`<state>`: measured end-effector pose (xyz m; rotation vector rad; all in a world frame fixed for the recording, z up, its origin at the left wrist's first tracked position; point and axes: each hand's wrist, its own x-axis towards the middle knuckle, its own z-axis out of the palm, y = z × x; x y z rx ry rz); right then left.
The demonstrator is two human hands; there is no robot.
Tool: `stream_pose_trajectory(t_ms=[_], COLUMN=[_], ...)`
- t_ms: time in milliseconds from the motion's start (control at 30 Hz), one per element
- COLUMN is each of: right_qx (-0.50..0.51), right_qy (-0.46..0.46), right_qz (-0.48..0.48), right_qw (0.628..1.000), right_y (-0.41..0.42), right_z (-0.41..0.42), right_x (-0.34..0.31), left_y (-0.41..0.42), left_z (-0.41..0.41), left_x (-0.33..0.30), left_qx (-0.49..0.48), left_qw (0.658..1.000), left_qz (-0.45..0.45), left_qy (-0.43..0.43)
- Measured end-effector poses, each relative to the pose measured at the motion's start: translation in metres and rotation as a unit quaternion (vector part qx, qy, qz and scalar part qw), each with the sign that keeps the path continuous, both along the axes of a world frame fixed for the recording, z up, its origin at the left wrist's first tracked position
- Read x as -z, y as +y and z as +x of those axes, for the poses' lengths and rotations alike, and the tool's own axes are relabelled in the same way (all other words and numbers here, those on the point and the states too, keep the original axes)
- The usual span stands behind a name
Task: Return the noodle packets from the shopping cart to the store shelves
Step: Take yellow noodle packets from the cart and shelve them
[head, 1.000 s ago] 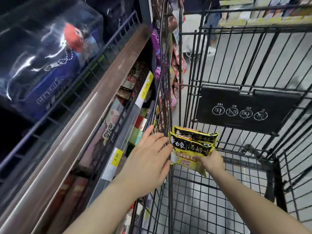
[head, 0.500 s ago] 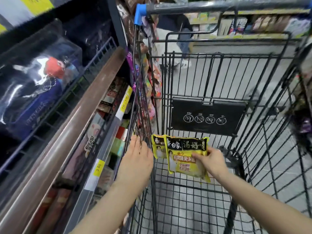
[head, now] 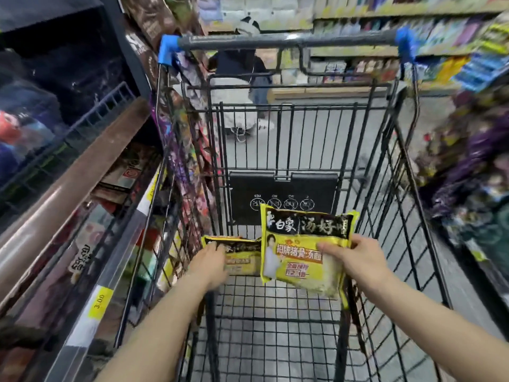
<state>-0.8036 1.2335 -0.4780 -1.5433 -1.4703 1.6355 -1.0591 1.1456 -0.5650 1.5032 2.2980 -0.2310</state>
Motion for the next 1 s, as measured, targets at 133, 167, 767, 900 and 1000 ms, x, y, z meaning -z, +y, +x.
stream_pose_trajectory(t_ms=[133, 167, 767, 900, 1000], right_qx=[0.022, 0.028, 0.064, 0.064, 0.063], right_qy=[0.022, 0.033, 0.056, 0.056, 0.062], right_qz=[-0.005, -0.002, 0.028, 0.026, 0.021], right_qw=[0.999, 0.999, 0.996, 0.996, 0.996], right_y=[0.004, 0.005, 0.005, 0.004, 0.003], right_z=[0.017, 0.021, 0.024, 0.023, 0.021], right_x=[0.002, 0.004, 0.006, 0.004, 0.002], left_y=[0.012, 0.017, 0.033, 0.031, 0.027], left_z=[-0.002, -0.003, -0.029, -0.031, -0.036], left_x=[0.029, 0.036, 0.070, 0.061, 0.055], left_qx=[-0.020, -0.020, 0.065, 0.063, 0.000], left_qw=[1.000, 0.999, 0.966, 0.981, 0.997], left_qz=[-0.006, 0.006, 0.021, 0.036, 0.075], left_qy=[0.016, 0.025, 0.250, 0.178, 0.022])
